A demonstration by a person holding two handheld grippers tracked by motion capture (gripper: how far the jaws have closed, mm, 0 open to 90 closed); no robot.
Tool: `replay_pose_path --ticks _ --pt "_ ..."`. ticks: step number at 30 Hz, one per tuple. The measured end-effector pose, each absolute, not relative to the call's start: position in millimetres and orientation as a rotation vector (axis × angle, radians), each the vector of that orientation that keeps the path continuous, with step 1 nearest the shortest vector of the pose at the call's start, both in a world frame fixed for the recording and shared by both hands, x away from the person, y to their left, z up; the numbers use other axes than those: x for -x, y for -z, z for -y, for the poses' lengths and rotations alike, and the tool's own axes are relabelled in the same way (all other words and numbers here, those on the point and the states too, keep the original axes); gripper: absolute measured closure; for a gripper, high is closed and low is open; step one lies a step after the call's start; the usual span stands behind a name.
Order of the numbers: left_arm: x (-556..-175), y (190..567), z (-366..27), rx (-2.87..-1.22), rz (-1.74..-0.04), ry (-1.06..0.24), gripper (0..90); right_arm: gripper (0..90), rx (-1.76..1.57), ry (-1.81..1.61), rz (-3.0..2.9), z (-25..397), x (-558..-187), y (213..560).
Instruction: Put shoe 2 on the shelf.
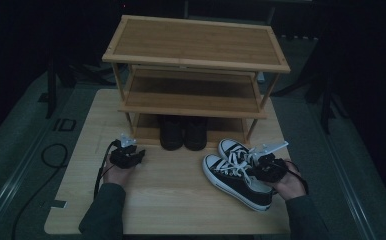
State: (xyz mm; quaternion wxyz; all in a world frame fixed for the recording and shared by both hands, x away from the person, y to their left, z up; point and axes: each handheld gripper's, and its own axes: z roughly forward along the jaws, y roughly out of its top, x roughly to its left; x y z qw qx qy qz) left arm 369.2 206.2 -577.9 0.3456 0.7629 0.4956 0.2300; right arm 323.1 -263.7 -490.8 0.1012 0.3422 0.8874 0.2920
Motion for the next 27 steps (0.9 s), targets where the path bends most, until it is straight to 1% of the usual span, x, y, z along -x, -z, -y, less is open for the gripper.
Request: replay_pose_path --ticks 16,27 --pt "-369.2 577.8 -206.2 -1.981 -1.286 -0.597 58.5 85.4 -0.851 -0.872 -2.673 260.7 -325.3 451.7" --pt "-369.2 577.8 -206.2 -1.98 -1.286 -0.596 58.5 85.4 -0.74 -0.952 -2.703 254.2 -323.8 424.5"
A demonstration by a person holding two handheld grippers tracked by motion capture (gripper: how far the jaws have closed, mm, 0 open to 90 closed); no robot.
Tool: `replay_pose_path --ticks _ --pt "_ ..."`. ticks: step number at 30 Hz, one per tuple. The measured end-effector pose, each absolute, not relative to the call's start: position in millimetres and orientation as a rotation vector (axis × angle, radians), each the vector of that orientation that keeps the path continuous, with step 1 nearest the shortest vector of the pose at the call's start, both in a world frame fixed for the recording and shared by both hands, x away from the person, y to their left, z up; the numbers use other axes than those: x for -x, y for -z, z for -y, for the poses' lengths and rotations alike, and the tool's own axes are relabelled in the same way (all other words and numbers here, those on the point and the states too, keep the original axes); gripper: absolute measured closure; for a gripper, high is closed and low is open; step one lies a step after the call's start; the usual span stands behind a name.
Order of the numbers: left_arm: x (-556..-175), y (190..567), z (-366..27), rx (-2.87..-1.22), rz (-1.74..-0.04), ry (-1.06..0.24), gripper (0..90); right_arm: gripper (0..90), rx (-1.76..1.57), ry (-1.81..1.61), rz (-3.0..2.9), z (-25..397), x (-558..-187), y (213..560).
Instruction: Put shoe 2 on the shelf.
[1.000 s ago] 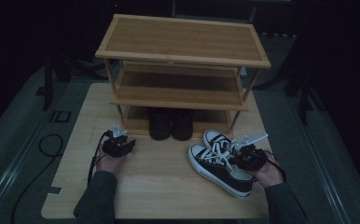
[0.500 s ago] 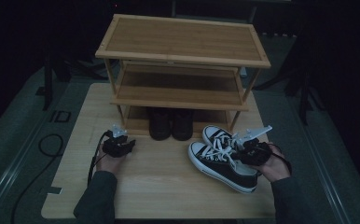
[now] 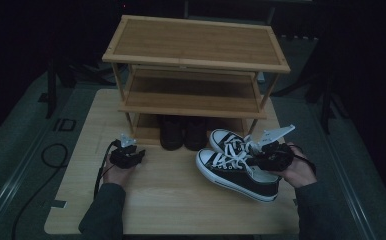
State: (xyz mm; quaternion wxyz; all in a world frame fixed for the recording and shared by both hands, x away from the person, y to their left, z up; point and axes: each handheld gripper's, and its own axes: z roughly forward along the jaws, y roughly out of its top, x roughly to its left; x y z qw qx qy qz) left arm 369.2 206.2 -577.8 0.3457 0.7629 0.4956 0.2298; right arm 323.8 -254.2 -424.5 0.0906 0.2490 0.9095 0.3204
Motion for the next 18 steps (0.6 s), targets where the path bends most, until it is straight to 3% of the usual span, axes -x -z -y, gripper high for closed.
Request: replay_pose_path --ticks 18 --pt "-369.0 577.9 -205.8 -1.978 -1.289 -0.598 58.5 85.2 -0.527 -1.054 -2.742 225.3 -328.8 380.2"
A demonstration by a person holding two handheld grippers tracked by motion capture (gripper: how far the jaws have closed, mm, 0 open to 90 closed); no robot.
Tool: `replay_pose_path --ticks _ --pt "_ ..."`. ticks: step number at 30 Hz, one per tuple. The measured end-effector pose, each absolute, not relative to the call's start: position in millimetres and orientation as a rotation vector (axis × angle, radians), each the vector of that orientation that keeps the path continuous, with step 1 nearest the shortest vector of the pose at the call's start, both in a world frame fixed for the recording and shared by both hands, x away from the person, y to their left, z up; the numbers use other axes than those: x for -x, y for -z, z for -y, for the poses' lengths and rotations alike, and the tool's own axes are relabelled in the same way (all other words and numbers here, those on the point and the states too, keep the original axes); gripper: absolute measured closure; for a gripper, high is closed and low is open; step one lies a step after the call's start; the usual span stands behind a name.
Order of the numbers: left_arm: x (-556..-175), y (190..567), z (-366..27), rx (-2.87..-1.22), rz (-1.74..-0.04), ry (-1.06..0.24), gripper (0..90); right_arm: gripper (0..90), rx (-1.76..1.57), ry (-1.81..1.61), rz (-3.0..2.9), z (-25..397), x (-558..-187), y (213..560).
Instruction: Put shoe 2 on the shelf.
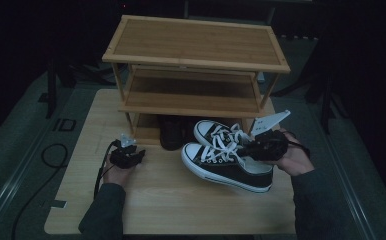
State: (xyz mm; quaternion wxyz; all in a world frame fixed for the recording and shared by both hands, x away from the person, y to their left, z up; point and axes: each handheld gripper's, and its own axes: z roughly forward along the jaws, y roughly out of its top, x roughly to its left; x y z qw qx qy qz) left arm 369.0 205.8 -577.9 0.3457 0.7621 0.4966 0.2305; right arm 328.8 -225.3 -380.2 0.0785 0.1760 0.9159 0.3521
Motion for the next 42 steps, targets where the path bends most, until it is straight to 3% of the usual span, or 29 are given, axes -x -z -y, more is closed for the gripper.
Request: replay_pose_path --ticks 18,31,42 --pt "-369.0 577.7 -206.0 -1.98 -1.288 -0.597 58.5 84.9 -0.449 -1.205 -2.687 219.8 -337.3 342.5" --pt "-369.1 577.7 -206.1 -1.98 -1.287 -0.597 58.5 84.9 -0.729 -1.158 -2.496 199.6 -384.2 337.2" --pt "-369.0 577.7 -206.1 -1.981 -1.288 -0.597 58.5 84.8 -0.848 -1.113 -2.394 181.4 -402.0 338.7"
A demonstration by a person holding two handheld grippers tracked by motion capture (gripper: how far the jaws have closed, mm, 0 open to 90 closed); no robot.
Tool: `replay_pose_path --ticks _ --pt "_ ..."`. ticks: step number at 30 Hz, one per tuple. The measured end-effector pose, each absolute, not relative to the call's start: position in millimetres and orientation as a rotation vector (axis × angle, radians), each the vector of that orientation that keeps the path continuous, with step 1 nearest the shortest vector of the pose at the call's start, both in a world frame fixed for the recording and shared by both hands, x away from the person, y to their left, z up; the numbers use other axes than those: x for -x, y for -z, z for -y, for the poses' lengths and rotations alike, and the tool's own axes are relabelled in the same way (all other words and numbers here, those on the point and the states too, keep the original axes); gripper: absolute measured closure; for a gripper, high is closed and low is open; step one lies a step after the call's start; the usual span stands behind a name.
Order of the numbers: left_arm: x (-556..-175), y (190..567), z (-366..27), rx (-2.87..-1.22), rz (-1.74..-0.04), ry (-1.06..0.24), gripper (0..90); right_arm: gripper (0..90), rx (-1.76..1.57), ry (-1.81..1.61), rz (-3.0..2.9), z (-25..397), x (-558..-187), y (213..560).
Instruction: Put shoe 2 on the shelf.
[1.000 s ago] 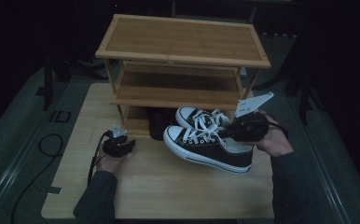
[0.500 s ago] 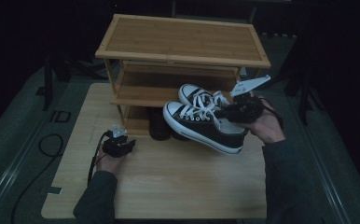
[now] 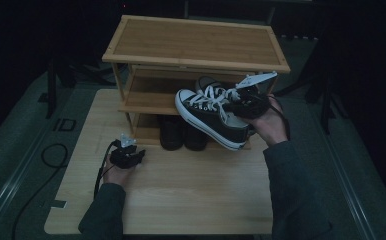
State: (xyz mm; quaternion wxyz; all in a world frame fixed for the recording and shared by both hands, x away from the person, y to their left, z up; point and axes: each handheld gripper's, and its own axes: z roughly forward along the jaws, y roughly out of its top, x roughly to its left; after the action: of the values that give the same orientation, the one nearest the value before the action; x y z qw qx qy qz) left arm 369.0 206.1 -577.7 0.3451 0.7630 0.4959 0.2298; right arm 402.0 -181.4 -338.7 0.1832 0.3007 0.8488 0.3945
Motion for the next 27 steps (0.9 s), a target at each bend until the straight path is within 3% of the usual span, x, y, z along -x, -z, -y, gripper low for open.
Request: replay_pose_path --ticks 22,27 --pt "-368.8 577.8 -205.8 -1.979 -1.29 -0.6 58.5 84.9 -1.058 -1.076 -2.074 152.4 -409.3 344.3" --pt "-368.5 577.8 -205.8 -1.979 -1.29 -0.6 58.5 71.1 -1.024 -0.98 -2.131 141.5 -415.0 348.2"
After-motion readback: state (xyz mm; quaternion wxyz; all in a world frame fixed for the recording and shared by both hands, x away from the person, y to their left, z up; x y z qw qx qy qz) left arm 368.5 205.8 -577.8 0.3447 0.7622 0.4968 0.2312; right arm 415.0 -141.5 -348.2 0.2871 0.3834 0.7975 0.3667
